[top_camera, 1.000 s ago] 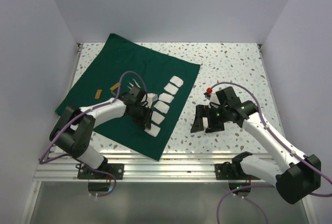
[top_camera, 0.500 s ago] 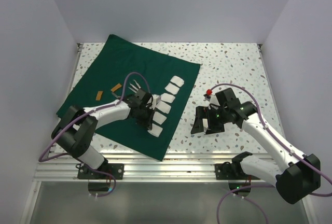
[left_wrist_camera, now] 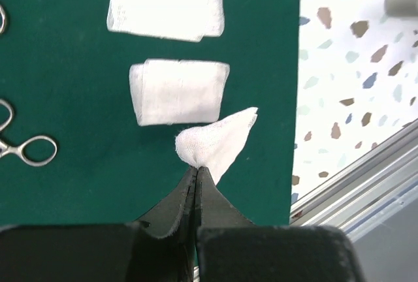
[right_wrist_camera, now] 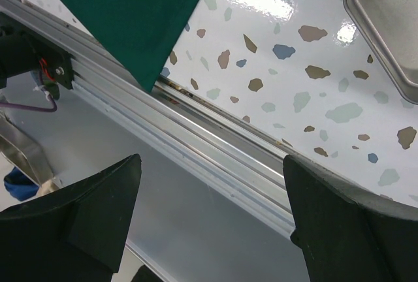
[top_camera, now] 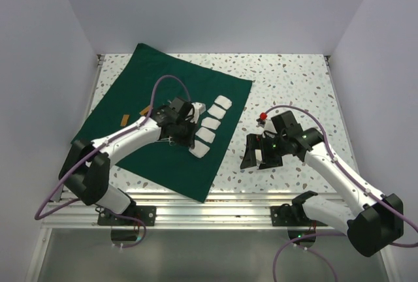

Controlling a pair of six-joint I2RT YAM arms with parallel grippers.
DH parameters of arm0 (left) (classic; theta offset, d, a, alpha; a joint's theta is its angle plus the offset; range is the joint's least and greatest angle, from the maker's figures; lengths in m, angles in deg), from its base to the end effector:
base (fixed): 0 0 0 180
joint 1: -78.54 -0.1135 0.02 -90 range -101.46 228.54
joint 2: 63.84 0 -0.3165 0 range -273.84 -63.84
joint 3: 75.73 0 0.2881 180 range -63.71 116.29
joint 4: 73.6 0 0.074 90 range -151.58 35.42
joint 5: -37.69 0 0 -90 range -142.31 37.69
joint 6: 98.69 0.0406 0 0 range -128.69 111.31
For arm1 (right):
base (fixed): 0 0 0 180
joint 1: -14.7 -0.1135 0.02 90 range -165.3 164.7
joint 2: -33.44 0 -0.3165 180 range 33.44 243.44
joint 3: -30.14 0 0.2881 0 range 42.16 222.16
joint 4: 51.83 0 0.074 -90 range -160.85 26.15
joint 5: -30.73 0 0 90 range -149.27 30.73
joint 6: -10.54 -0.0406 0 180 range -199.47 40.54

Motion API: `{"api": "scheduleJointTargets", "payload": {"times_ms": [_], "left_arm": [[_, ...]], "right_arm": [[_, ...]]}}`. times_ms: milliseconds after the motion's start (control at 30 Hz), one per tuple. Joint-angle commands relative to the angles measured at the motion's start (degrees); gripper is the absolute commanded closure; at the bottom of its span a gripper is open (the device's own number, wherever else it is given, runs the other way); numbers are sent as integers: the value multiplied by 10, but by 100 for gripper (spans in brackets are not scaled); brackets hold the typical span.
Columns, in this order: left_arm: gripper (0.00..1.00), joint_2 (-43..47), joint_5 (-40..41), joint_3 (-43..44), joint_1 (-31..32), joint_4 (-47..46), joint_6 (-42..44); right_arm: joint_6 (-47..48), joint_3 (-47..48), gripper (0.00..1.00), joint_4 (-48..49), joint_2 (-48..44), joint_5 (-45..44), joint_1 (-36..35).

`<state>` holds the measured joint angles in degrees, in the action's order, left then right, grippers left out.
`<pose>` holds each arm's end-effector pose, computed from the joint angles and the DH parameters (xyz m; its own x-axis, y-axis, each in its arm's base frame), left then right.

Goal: Prepare the surgical pack

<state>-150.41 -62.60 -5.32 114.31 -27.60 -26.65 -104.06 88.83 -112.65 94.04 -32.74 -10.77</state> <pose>0.2643 -0.1994 0.2485 -0.8807 0.2606 -0.3955 0.3903 0.8724 -0.2943 0.1756 0.1037 0.2816 -0.9667 -0.0479 -0.2513 -0.1838 0.8135 0.5517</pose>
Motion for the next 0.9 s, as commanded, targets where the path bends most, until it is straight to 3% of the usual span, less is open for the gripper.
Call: {"api": "scheduleJointTargets", "payload": {"times_ms": [0, 333, 867], "left_arm": [[100, -14, -25, 37, 0, 14, 9], [100, -86, -56, 66, -19, -5, 44], [100, -118, -137, 75, -59, -34, 49]], "right_arm": [[5, 10, 6, 6, -1, 3, 1], [10, 15, 6, 0, 2, -5, 2], [11, 12, 5, 5, 14, -6, 3]]}}
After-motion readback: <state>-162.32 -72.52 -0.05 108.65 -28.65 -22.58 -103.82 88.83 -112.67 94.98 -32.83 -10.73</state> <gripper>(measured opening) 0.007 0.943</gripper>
